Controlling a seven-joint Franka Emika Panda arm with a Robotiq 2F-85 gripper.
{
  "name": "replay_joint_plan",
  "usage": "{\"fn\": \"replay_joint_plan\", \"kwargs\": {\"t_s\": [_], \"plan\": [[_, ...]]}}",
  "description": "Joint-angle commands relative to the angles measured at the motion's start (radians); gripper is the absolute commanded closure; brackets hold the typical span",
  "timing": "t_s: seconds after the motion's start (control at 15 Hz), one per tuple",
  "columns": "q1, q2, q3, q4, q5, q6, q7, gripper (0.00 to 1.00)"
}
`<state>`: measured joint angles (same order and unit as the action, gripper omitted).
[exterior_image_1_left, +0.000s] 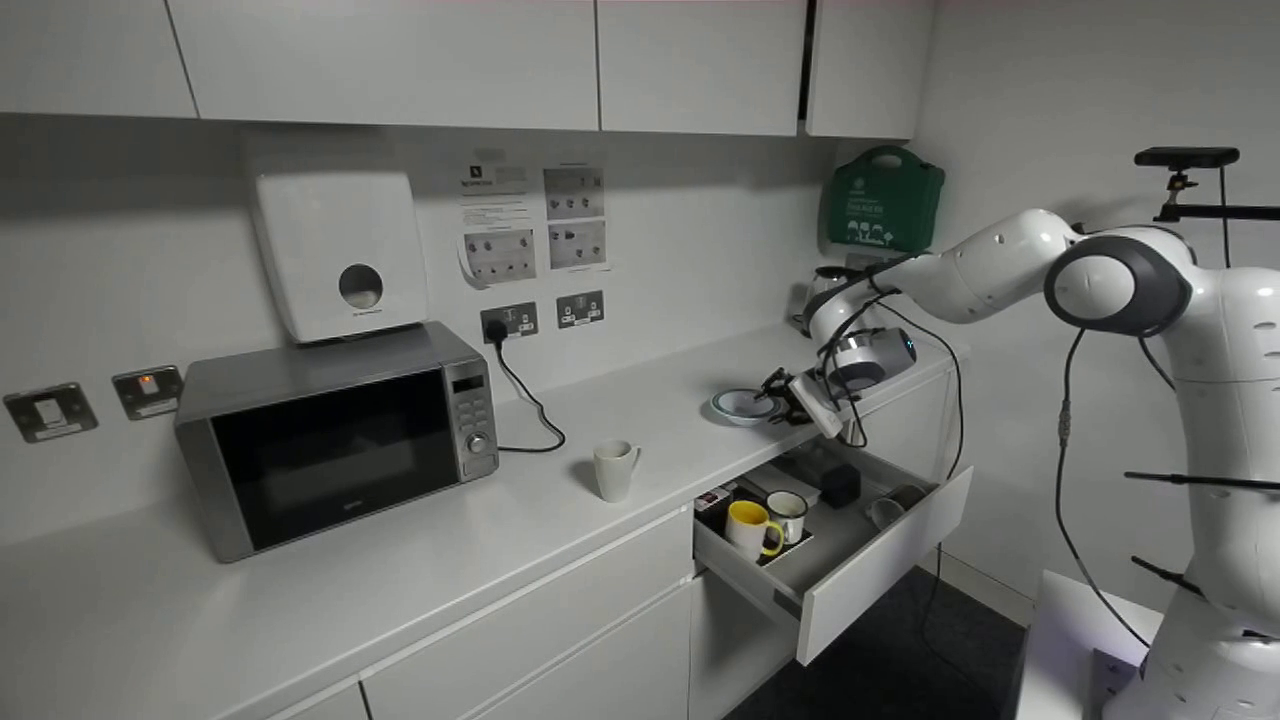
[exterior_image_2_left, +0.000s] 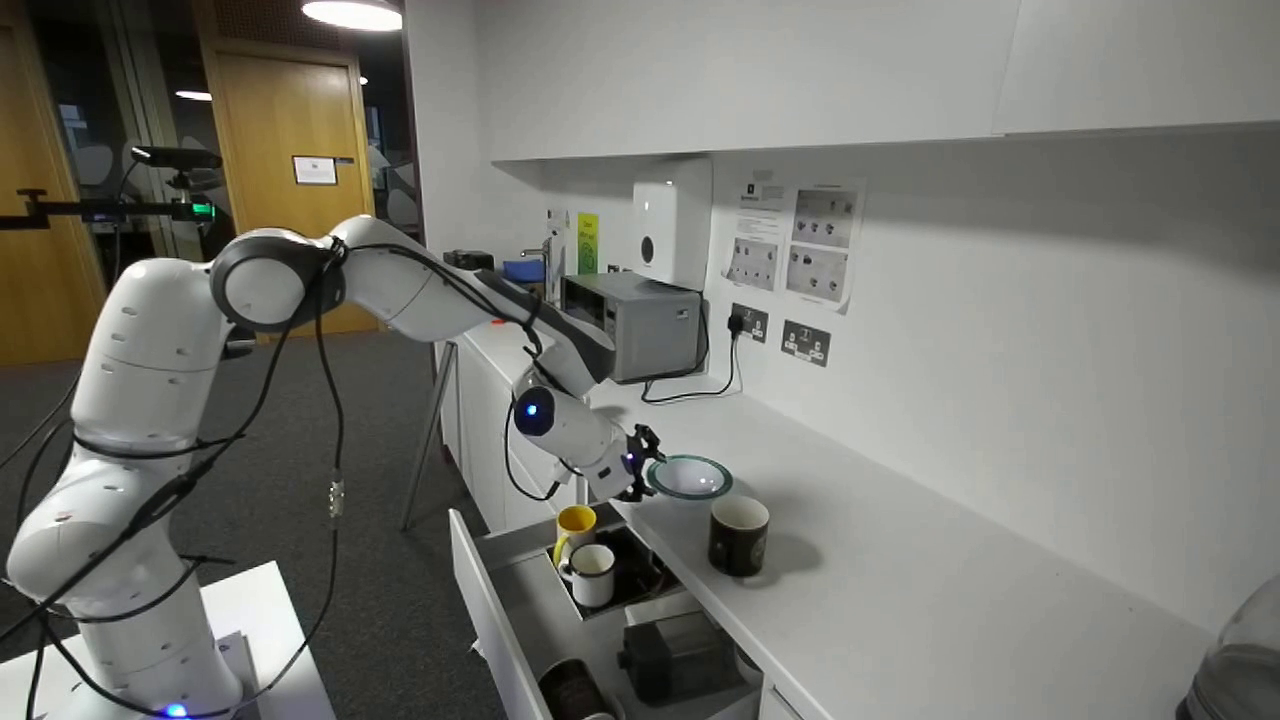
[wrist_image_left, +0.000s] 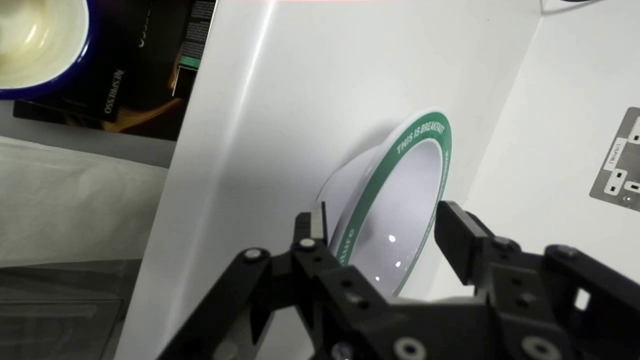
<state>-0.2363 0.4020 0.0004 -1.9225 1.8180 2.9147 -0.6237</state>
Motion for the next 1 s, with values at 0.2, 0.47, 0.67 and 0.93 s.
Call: {"fn": "replay_joint_plan", "kwargs": {"t_s": [0.2, 0.47, 0.67, 0.93], "plan": [[-0.011, 0.012, -0.007, 0.030, 0.021, -0.034, -0.039, 0.91], [-0.012, 0.009, -0.008, 0.036, 0.023, -0.040, -0.040, 0.97], [-0.013, 0.007, -0.008, 0.041, 0.028, -0.044, -0.047, 0.98], [-0.015, -0.008, -0.011, 0.033, 0.044, -0.051, -0.066, 0.99]]}}
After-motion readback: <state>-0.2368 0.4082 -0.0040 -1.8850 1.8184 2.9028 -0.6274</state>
